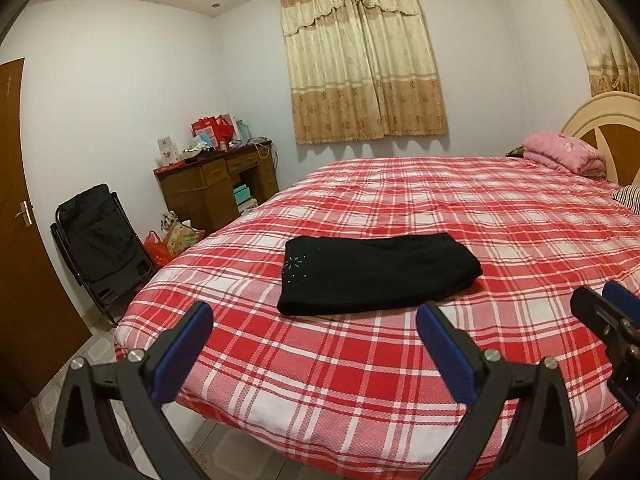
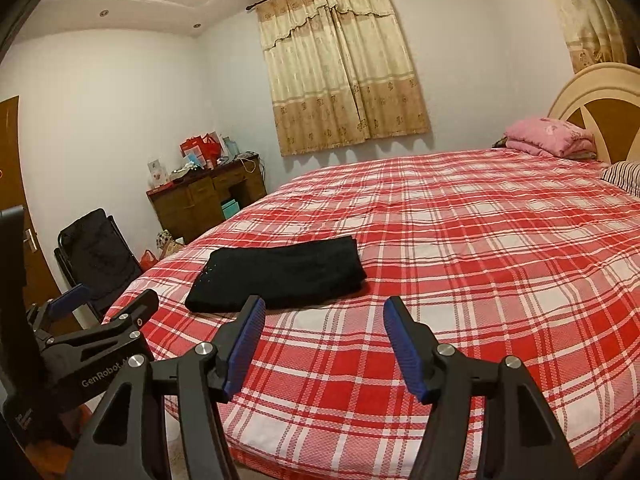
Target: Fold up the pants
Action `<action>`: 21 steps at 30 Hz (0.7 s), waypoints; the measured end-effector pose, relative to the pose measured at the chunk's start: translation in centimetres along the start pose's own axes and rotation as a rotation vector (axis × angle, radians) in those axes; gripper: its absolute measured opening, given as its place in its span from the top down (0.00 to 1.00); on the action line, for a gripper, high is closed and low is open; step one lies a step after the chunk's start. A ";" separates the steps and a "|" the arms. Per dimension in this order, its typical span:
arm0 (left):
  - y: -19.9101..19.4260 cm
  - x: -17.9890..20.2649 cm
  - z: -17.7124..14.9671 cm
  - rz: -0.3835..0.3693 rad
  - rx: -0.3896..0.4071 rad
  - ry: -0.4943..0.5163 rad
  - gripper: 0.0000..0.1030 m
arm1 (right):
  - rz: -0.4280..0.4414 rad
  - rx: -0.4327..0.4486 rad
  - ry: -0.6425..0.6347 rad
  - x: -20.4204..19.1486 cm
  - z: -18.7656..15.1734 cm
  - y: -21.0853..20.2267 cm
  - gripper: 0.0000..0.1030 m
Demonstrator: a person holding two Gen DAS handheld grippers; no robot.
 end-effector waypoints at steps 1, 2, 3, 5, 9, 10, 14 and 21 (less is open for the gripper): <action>-0.1 0.0 0.0 0.001 0.002 0.000 0.00 | 0.000 0.004 -0.002 0.0 0.0 -0.1 0.38; -0.1 0.0 0.1 0.003 0.004 -0.001 0.00 | -0.001 0.009 -0.005 -0.1 0.1 -0.3 0.38; -0.2 0.0 0.2 0.004 0.008 -0.003 0.00 | 0.000 0.012 -0.009 -0.1 0.1 -0.5 0.38; -0.3 0.0 0.3 0.004 0.012 -0.003 0.00 | 0.001 0.018 -0.016 -0.3 0.1 -0.7 0.38; -0.6 0.0 0.4 0.003 0.019 -0.004 0.00 | 0.002 0.031 -0.023 -0.6 0.3 -1.2 0.38; -0.6 0.0 0.5 0.002 0.019 -0.005 0.00 | 0.001 0.035 -0.025 -0.6 0.3 -1.2 0.38; -0.6 0.0 0.5 0.000 0.022 -0.009 0.00 | -0.003 0.047 -0.036 -0.7 0.4 -1.6 0.38; -0.8 0.1 0.7 -0.002 0.026 -0.008 0.00 | -0.005 0.049 -0.050 -1.0 0.3 -1.7 0.38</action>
Point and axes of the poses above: each gripper's, at about its wrist camera, not at the fingertips, and y roughly the way its jaws point, x to its right, z to its top, the point moved 8 cm from there along y, roughly the way its jaws point, and after that the axes turned 4 degrees about -z, right-handed, at the moved point
